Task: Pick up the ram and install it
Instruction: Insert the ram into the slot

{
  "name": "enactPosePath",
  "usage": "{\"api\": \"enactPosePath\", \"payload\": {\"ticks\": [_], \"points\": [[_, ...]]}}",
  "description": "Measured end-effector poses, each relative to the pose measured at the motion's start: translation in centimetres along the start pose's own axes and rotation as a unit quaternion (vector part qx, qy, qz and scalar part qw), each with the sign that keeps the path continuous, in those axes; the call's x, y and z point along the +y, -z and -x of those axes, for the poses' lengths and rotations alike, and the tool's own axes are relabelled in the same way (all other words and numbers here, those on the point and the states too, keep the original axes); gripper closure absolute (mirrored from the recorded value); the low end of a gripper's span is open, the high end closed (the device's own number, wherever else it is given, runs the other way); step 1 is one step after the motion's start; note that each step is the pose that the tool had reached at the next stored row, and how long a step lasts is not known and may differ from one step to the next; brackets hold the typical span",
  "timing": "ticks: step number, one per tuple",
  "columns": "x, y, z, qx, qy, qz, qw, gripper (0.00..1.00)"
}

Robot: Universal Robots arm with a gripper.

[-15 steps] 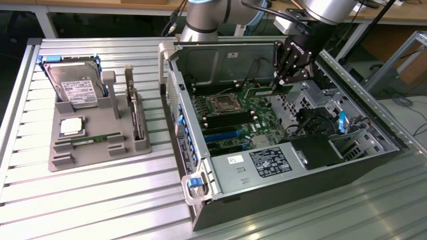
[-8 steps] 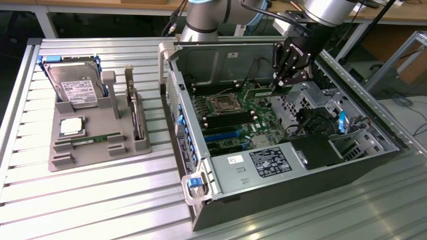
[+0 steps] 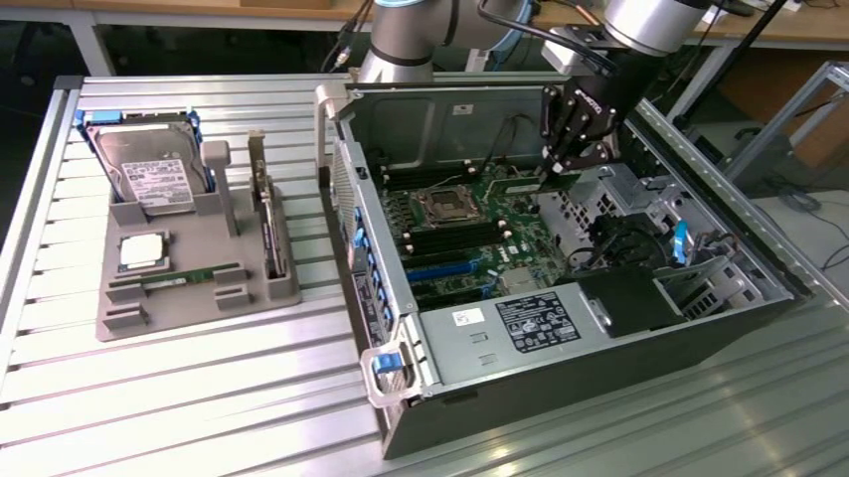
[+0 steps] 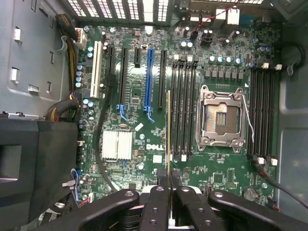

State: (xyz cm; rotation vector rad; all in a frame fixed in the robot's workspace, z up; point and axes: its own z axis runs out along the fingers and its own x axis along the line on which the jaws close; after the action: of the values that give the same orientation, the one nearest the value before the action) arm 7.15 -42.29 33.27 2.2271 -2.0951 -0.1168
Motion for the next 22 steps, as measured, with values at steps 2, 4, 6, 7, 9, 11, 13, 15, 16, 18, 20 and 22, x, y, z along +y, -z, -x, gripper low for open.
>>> {"api": "enactPosePath", "payload": {"ticks": [2, 4, 6, 7, 9, 11, 13, 15, 16, 18, 20, 22], "points": [[-0.01, -0.07, 0.0, 0.0, 0.0, 0.0, 1.0, 0.88], [-0.02, -0.18, 0.0, 0.0, 0.0, 0.0, 1.0, 0.88], [-0.02, -0.27, 0.0, 0.0, 0.0, 0.0, 1.0, 0.88], [-0.03, -0.33, 0.0, 0.0, 0.0, 0.0, 1.0, 0.88], [-0.04, -0.42, 0.0, 0.0, 0.0, 0.0, 1.0, 0.88], [-0.04, -0.5, 0.0, 0.0, 0.0, 0.0, 1.0, 0.88], [-0.05, -0.61, 0.0, 0.0, 0.0, 0.0, 1.0, 0.88], [-0.06, -0.72, 0.0, 0.0, 0.0, 0.0, 1.0, 0.88], [-0.07, -0.79, 0.0, 0.0, 0.0, 0.0, 1.0, 0.88], [-0.08, -0.9, 0.0, 0.0, 0.0, 0.0, 1.0, 0.88], [-0.09, -0.98, 0.0, 0.0, 0.0, 0.0, 1.0, 0.88], [-0.11, -1.1, 0.0, 0.0, 0.0, 0.0, 1.0, 0.88]]}}
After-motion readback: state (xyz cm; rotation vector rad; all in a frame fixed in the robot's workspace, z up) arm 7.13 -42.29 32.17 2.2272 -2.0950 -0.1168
